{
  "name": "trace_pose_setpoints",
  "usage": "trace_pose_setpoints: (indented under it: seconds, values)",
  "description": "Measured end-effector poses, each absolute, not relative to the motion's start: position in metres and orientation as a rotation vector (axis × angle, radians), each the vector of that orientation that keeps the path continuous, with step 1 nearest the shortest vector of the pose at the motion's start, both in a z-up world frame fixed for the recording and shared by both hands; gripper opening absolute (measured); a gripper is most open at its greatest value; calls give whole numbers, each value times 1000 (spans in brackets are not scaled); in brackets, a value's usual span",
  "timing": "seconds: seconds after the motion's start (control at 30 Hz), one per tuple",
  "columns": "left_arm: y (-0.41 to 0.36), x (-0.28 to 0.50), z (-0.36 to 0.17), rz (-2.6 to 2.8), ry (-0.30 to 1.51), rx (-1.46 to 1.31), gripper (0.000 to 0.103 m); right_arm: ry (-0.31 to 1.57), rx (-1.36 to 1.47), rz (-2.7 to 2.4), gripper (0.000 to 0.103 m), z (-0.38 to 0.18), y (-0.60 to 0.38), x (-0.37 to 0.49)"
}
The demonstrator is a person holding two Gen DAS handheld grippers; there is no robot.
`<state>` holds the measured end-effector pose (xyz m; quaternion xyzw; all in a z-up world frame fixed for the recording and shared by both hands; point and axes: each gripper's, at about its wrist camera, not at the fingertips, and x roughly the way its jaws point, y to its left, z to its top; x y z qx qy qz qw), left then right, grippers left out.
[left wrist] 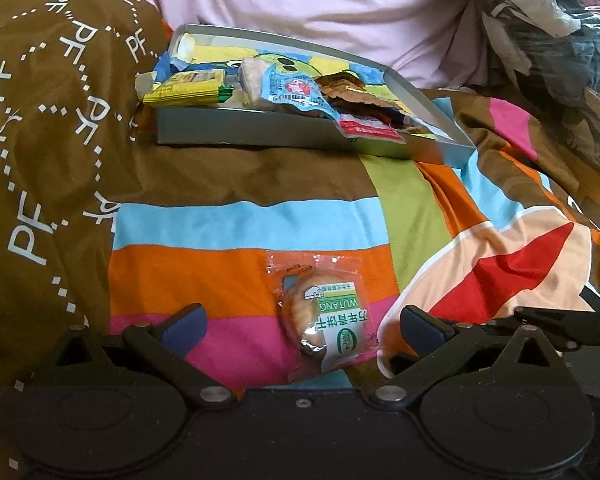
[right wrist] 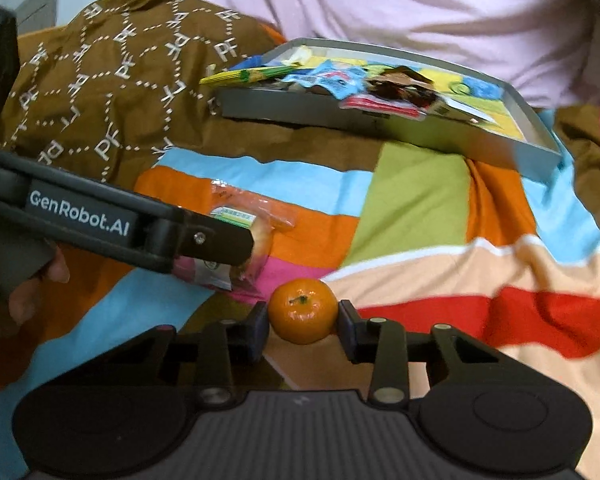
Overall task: Organize snacks
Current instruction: 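Grasp the tangerine with the right tool while the left tool grasps the wrapped cake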
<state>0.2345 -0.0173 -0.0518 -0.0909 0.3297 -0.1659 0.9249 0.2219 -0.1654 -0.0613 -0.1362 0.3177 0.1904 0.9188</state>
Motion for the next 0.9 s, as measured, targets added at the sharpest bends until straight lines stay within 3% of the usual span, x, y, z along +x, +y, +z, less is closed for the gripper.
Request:
trace_pose_setpoints:
  seconds: [0.37,0.57,0.63,0.77,0.9]
  values:
    - [-44,221,-55,-316,595,25,102,708,-127,351,41,-57,-194,190]
    - [-62,223,-61,-333,606,146,93,700,-121,349,41,-61,-193,189]
    - [-59,223,-61,-338,608,129,82,697,-127,347,42,-63,-192,189]
    - [-56,224,-60,-344,603,103,73,692,-130,346,43,-63,-192,188]
    - [-58,223,-60,-349,594,106,69,685,-135,343,43,-64,-191,186]
